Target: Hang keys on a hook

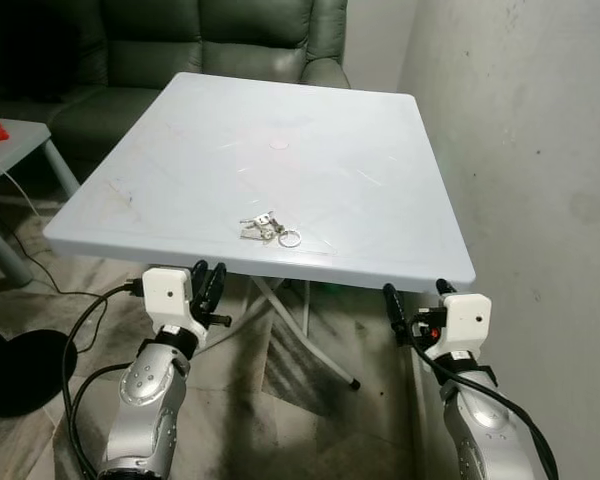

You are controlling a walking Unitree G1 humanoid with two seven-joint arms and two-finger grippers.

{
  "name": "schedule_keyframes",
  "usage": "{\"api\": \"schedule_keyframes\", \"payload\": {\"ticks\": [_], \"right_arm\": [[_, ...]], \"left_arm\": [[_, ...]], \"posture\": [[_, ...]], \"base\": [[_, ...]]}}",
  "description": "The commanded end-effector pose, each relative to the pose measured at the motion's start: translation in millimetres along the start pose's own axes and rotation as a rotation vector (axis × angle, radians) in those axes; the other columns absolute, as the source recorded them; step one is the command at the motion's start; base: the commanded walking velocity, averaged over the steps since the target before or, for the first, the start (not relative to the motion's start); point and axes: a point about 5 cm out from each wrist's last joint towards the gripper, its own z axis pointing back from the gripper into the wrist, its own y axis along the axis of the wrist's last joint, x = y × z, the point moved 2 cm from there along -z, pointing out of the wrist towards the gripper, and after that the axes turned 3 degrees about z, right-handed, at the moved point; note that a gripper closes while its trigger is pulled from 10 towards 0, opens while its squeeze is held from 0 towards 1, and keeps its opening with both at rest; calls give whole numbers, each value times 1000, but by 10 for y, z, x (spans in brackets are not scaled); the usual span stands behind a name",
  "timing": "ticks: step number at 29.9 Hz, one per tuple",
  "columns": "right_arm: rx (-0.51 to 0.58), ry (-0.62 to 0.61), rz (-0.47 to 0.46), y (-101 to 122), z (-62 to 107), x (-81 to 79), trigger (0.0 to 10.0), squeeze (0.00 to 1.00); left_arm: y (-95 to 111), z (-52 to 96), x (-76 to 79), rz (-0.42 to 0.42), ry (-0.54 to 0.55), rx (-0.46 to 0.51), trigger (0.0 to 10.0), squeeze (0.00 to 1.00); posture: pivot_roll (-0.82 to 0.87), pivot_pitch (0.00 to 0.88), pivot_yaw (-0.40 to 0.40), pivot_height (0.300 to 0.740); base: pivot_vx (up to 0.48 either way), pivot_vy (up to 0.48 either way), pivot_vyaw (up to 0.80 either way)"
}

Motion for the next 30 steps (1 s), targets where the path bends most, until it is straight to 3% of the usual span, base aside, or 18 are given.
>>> {"api": "schedule_keyframes", "payload": {"ticks": [1,30], "right_arm": [[-4,-3,5,-10,-17,-8,10000,0],[-15,26,19,-46,18,-49,10000,0]], "left_arm": [[-9,-7,-34,-3,10,-11,10000,0],[-25,-12,-15,-6,-3,-15,10000,0]], "posture": [[-43,14,-47,740],[-40,3,-55,740]], "base": [[0,472,0],[0,474,0]]}}
